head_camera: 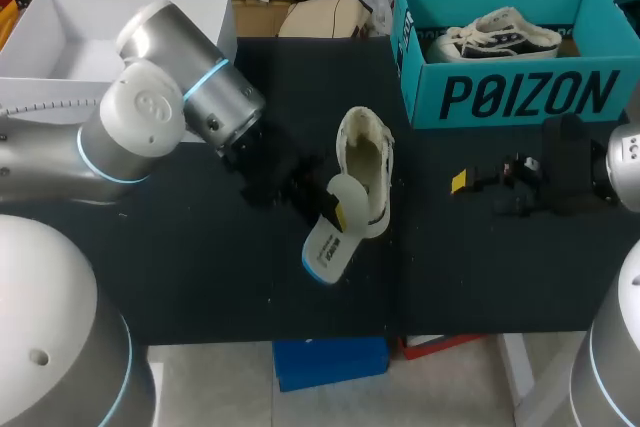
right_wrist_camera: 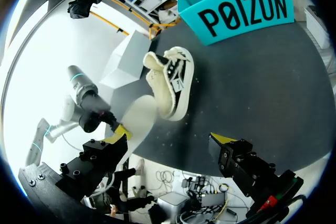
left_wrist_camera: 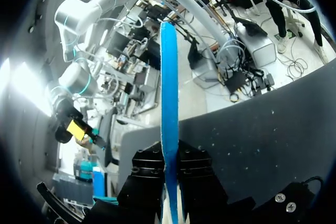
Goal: Take the shoe out of the shoebox, open the shoe tongue, remove and reinsert the insole, then place the shoe into the shoebox
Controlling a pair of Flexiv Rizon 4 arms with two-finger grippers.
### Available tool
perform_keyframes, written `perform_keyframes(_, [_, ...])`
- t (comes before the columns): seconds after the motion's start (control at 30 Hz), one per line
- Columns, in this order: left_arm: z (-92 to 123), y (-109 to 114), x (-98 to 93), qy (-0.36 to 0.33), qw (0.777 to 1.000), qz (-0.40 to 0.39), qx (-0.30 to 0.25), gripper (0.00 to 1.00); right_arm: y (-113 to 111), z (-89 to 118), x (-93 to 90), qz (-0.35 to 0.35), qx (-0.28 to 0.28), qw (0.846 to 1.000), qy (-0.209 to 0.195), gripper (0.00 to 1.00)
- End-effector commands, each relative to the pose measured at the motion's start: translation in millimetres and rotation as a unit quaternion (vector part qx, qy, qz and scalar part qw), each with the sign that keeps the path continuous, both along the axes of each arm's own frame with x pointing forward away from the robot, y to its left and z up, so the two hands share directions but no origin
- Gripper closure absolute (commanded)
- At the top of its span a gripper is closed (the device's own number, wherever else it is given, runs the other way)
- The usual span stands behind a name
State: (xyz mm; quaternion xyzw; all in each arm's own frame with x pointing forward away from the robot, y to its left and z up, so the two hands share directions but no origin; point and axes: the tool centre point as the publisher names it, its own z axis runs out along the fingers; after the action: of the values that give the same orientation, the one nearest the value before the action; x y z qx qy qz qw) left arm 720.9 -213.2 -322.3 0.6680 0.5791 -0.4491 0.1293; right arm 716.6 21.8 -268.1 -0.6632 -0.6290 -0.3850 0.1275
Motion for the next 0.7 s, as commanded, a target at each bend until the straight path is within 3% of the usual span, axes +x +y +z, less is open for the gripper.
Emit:
perform_keyframes(0.03, [-12.5, -4.2, 1.7, 0.002, 1.000, 0.008, -0.001, 1.00, 0.3, 0.4, 0.0, 0.000, 0.000, 1.000, 0.001, 0.00])
perform_keyframes(0.7, [-31.5, -32.2, 40.8, 0.011, 1.000, 0.012, -0.022, 1.00, 0.3, 0.4, 0.0, 0.000, 0.000, 1.000, 0.001, 0.00])
